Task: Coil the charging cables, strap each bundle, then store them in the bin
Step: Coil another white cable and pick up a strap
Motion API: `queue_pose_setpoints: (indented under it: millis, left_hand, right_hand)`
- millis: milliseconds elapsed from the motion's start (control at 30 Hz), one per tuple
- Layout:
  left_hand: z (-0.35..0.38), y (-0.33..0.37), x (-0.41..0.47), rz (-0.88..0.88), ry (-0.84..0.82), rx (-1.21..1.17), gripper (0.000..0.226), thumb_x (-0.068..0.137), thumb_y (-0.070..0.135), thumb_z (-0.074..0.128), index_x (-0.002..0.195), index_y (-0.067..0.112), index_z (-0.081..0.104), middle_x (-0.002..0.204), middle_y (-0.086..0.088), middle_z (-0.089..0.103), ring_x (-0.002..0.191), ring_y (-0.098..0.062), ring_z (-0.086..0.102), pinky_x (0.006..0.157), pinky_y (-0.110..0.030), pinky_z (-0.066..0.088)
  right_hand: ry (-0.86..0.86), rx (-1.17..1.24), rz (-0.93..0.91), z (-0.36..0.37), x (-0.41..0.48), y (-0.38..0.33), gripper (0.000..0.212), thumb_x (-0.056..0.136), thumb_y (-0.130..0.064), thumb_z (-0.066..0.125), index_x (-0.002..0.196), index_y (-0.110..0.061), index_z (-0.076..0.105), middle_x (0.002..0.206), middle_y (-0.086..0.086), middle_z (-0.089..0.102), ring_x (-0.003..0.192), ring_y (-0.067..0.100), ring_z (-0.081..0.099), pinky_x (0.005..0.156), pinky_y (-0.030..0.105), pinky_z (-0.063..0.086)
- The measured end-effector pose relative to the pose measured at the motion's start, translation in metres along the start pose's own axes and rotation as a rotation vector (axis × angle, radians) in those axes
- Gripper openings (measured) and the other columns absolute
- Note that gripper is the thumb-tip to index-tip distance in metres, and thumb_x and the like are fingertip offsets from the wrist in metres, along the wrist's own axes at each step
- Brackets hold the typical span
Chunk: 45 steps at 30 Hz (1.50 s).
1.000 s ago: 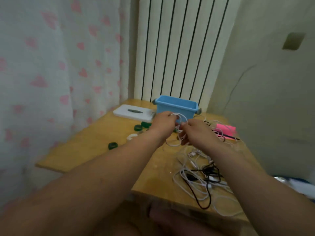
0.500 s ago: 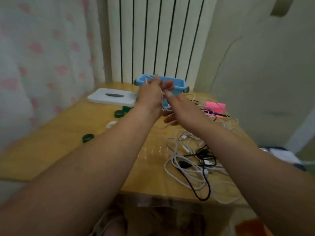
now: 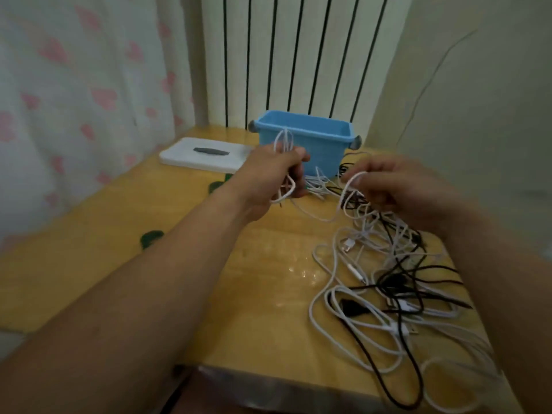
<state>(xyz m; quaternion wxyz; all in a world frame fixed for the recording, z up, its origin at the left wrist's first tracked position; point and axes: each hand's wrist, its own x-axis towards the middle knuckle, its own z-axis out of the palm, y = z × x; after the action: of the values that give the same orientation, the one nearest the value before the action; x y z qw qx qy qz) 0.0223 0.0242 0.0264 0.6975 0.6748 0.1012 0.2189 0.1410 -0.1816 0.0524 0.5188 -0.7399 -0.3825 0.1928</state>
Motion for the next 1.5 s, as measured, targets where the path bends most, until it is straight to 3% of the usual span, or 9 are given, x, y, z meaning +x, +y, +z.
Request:
queue_pose_setpoints:
  millis: [200, 300, 567, 800, 933, 1067, 1200, 1333, 1500]
  left_hand:
    - [0.013, -0.034, -0.001, -0.167, -0.063, -0.150, 0.047, 0.114, 0.046, 0.046, 0.135, 0.006, 0.060, 0.071, -0.005, 0.052, 0.054, -0.014, 0.042, 0.046, -0.024, 0.035]
    - [0.021, -0.036, -0.003, -0.225, -0.130, -0.125, 0.038, 0.113, 0.035, 0.053, 0.133, 0.003, 0.058, 0.067, -0.002, 0.047, 0.054, -0.012, 0.039, 0.043, -0.020, 0.027]
    - [0.034, -0.034, -0.009, -0.253, -0.282, -0.091, 0.032, 0.113, 0.028, 0.047, 0.121, 0.007, 0.070, 0.094, -0.012, 0.073, 0.082, -0.024, 0.064, 0.064, -0.031, 0.049]
    - [0.028, -0.035, -0.009, -0.180, -0.205, -0.151, 0.030, 0.109, 0.005, 0.048, 0.130, -0.003, 0.067, 0.096, -0.016, 0.075, 0.093, -0.030, 0.073, 0.088, -0.040, 0.063]
    - [0.027, -0.031, -0.006, -0.199, -0.100, -0.438, 0.036, 0.110, 0.035, 0.055, 0.140, 0.017, 0.065, 0.110, -0.014, 0.077, 0.121, -0.037, 0.074, 0.105, -0.056, 0.058]
    - [0.026, -0.030, -0.004, -0.142, 0.002, -0.586, 0.040, 0.109, 0.043, 0.058, 0.133, 0.011, 0.062, 0.081, -0.009, 0.070, 0.070, -0.024, 0.073, 0.071, -0.040, 0.065]
    - [0.023, -0.035, -0.004, -0.083, 0.057, -0.298, 0.040, 0.111, 0.048, 0.053, 0.110, 0.010, 0.065, 0.066, -0.001, 0.042, 0.051, -0.013, 0.038, 0.048, -0.026, 0.037]
    - [0.033, -0.033, -0.011, 0.133, 0.099, 0.253, 0.042, 0.111, 0.046, 0.054, 0.074, 0.027, 0.061, 0.057, 0.004, 0.055, 0.053, -0.012, 0.051, 0.053, -0.031, 0.042]
    - [0.029, -0.038, -0.004, 0.281, 0.221, 0.586, 0.035, 0.109, 0.044, 0.057, 0.090, 0.016, 0.062, 0.077, 0.004, 0.064, 0.069, -0.009, 0.058, 0.064, -0.032, 0.047]
  right_hand:
    - [-0.106, 0.541, 0.017, 0.009, 0.012, 0.043, 0.025, 0.075, -0.007, 0.056, 0.100, -0.010, 0.060, 0.071, -0.001, 0.043, 0.061, 0.011, 0.032, 0.051, 0.026, 0.016]
    - [-0.154, 0.625, 0.004, 0.011, 0.011, 0.058, 0.021, 0.078, -0.014, 0.064, 0.099, -0.010, 0.062, 0.075, 0.003, 0.042, 0.062, 0.012, 0.034, 0.048, 0.023, 0.019]
    - [0.074, 0.229, -0.170, 0.028, 0.006, 0.044, 0.020, 0.084, -0.025, 0.080, 0.097, -0.015, 0.069, 0.064, -0.002, 0.063, 0.053, 0.009, 0.051, 0.046, 0.020, 0.036]
    - [0.419, 0.799, -0.114, 0.008, 0.012, 0.041, 0.006, 0.104, -0.016, 0.063, 0.098, -0.016, 0.061, 0.075, -0.002, 0.064, 0.060, 0.008, 0.056, 0.049, 0.020, 0.041]
    - [0.386, 0.766, -0.032, -0.002, 0.011, 0.048, 0.004, 0.105, -0.020, 0.061, 0.103, -0.016, 0.060, 0.070, -0.005, 0.060, 0.054, 0.007, 0.047, 0.042, 0.018, 0.033]
    - [0.283, 0.494, -0.055, 0.012, 0.005, 0.043, 0.008, 0.102, -0.017, 0.064, 0.100, -0.009, 0.064, 0.063, -0.004, 0.056, 0.051, 0.011, 0.038, 0.040, 0.021, 0.023]
    - [0.085, 0.182, -0.036, 0.034, -0.005, 0.036, 0.038, 0.099, -0.046, 0.062, 0.100, -0.009, 0.074, 0.062, -0.003, 0.057, 0.051, 0.010, 0.041, 0.045, 0.020, 0.031]
    - [-0.094, 0.084, 0.066, 0.049, -0.008, 0.030, 0.080, 0.082, -0.090, 0.041, 0.093, -0.018, 0.075, 0.064, 0.002, 0.054, 0.049, 0.011, 0.038, 0.047, 0.023, 0.031]
    - [-0.123, 0.238, 0.104, 0.050, -0.006, 0.030, 0.069, 0.095, -0.075, 0.048, 0.099, -0.012, 0.076, 0.073, 0.010, 0.059, 0.050, 0.013, 0.036, 0.046, 0.025, 0.027]
